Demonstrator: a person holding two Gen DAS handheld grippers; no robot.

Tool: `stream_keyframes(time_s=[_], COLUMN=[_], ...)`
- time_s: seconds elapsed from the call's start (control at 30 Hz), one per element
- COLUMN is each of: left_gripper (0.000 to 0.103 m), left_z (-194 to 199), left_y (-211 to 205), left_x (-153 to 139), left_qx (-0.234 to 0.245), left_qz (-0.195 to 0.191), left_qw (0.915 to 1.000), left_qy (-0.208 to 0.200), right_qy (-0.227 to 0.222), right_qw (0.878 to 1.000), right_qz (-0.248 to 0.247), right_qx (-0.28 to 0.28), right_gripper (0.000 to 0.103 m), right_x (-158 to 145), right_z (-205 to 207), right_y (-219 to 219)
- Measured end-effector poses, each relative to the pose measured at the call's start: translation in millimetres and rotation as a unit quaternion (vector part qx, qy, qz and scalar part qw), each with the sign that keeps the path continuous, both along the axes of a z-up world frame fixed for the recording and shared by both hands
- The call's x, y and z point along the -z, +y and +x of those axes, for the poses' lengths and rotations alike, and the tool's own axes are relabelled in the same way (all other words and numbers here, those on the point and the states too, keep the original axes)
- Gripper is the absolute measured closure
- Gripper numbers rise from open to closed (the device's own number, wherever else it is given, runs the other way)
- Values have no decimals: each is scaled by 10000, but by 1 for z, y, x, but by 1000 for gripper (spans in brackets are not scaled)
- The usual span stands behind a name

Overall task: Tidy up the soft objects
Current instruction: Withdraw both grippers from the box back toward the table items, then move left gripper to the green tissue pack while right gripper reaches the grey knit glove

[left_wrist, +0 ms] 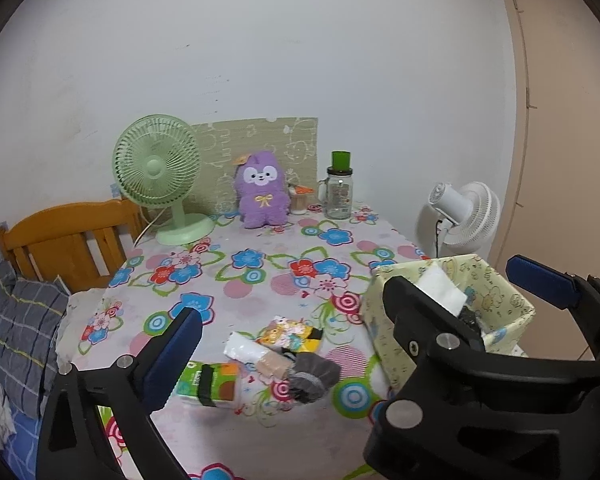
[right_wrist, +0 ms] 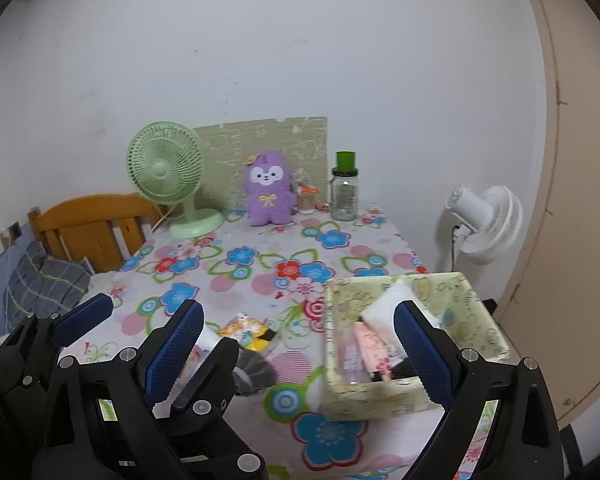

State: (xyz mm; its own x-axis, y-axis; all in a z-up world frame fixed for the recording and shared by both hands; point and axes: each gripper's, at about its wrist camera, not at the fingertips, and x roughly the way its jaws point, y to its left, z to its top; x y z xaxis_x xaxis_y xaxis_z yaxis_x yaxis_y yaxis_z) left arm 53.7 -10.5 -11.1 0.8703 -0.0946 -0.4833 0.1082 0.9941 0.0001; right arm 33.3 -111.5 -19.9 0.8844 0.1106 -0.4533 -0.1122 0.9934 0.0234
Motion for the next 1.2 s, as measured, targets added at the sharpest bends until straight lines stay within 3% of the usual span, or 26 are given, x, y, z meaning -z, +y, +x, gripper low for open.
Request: stream_keyframes(time_s=[0.37,1.2], left_gripper=[0,0], left_z=[7,60], left_y=[24,58], left_x=[26,101], left_qx=[-207,-327], left_qz=[138,153], left_qw=[9996,9947], left_qy=[107,962], right_qy=[0,814], right_qw=[9998,9960], right_qz=[-36,42], right_qx=[-218,-372], right_gripper=[5,5], right_x=[25,102], right_z=[11,69], right_y=[24,56])
